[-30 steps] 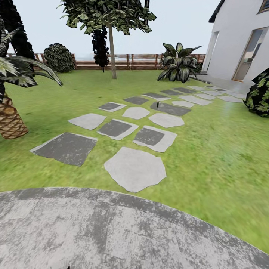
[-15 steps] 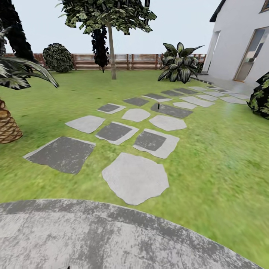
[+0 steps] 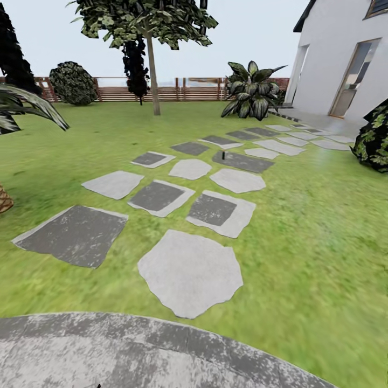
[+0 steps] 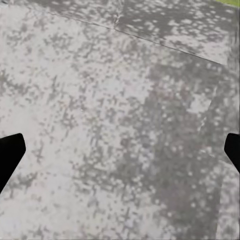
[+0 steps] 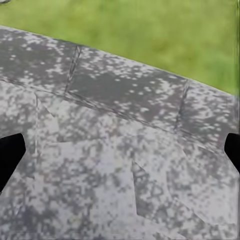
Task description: In the garden, pick up the pesticide atomizer on the floor and spray pesticide onto both trees until each tree trunk is fully covered.
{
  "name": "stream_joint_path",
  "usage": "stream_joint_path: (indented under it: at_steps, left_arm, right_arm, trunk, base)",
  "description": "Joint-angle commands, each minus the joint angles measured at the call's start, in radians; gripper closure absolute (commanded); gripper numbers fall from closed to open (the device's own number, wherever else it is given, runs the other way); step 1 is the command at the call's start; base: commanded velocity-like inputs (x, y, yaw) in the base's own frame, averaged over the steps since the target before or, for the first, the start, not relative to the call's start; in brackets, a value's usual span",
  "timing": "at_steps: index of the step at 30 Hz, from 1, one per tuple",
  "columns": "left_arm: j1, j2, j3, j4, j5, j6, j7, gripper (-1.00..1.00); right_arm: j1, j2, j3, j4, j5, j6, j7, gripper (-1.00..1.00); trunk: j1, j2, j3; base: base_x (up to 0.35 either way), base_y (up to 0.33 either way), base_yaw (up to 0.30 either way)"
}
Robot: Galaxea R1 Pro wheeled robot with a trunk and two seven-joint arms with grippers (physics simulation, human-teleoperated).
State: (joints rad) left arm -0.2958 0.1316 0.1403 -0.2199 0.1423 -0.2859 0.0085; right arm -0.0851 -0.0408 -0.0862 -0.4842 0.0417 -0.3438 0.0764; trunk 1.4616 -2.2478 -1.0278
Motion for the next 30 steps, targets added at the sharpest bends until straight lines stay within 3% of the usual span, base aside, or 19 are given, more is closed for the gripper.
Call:
stream_joint_path:
  at_steps: [1, 30]
  left_arm:
    - [0.000, 0.000, -0.004, 0.001, 0.010, -0.003, 0.001, -1.00]
    - [0.000, 0.000, -0.004, 0.001, 0.010, -0.002, 0.001, -1.00]
  right_arm:
    - [-0.001, 0.001, -0.008, 0.001, 0.004, -0.004, 0.008, -1.00]
    - [-0.001, 0.001, -0.006, 0.002, 0.004, -0.003, 0.008, -1.00]
  trunk:
    - [0.000, 0.000, -0.001]
    - [0.000, 0.000, -0.001]
  base:
    - [0.339, 0.000, -0.189]
    - [0.339, 0.000, -0.010]
